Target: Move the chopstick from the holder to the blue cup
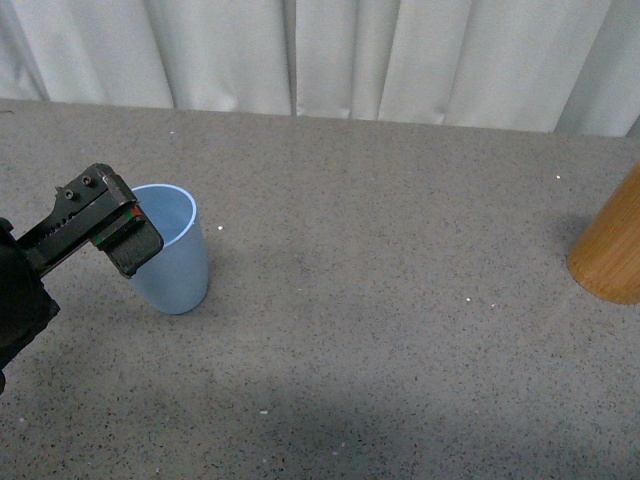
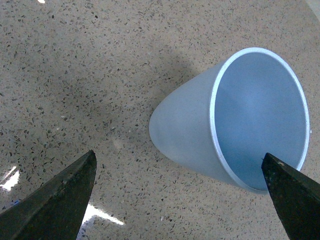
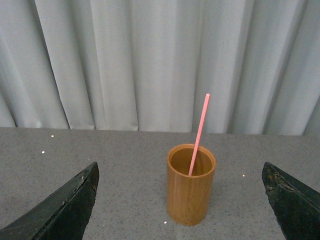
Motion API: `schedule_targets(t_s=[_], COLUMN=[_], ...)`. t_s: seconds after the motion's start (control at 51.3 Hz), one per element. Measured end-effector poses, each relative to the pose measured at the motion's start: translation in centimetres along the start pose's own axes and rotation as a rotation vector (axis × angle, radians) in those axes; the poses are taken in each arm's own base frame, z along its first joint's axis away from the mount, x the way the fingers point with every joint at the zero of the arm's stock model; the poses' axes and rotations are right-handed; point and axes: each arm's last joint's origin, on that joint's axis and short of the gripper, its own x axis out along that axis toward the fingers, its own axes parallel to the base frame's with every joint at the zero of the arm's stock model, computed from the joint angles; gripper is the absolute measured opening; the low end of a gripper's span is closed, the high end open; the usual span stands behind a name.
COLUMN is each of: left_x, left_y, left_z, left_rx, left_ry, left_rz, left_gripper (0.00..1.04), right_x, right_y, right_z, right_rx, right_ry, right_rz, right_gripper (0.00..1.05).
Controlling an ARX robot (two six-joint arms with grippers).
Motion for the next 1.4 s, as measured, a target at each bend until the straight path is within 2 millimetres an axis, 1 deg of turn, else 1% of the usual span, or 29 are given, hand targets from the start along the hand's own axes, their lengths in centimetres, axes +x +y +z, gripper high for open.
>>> schedule_targets(t_s=[0.799,0.857,0.994,1.013,1.072,1.111,1.13,1.15,1.208,1.267,1.286,1.345,1.403], left_x=[0.46,0.47,0.51,0.51,0.54,0.59,0.60,0.63,0.67,0.71,0.71,0.73,0.74], left_y=[0.46,0.46,0.39,0.38,0.39,0.40,0.42,0.44,0.46,0.44,0.42,0.42,0.32], left_z=[-0.35,-0.35,-0.35,-0.36,-0.40,-0.44,-0.44,-0.44,-0.46,-0.46,-0.45,-0.47,-0.41], left_rx=[-0.013,-0.013,-0.021,-0.025,-0.033,-0.050,-0.054,-0.067,-0.078,-0.093,-0.096,-0.111,-0.119], left_ry=[0.023,0.024,0.029,0.034,0.040,0.052,0.054,0.058,0.059,0.059,0.059,0.062,0.060], left_rz=[0.028,0.028,0.015,0.012,0.007,0.001,0.000,-0.002,-0.002,-0.007,-0.007,-0.010,-0.018], left_gripper=[0.97,0.91,0.66,0.60,0.50,0.41,0.39,0.33,0.26,0.15,0.14,0.04,0.04], right_x=[0.00,0.00,0.00,0.00,0.00,0.00,0.00,0.00,0.00,0.00,0.00,0.00,0.00], right_y=[0.00,0.00,0.00,0.00,0.00,0.00,0.00,0.00,0.00,0.00,0.00,0.00,0.00], right_z=[0.00,0.00,0.00,0.00,0.00,0.00,0.00,0.00,0.00,0.00,0.00,0.00,0.00], right_rx=[0.000,0.000,0.000,0.000,0.000,0.000,0.000,0.000,0.000,0.000,0.000,0.000,0.000], right_ry=[0.000,0.000,0.000,0.000,0.000,0.000,0.000,0.000,0.000,0.000,0.000,0.000,0.000], right_rz=[0.000,0.000,0.000,0.000,0.000,0.000,0.000,0.000,0.000,0.000,0.000,0.000,0.000], right_gripper=[0.95,0.95,0.95,0.95,0.95,0.95,0.95,0.95,0.95,0.95,0.95,0.95,0.95])
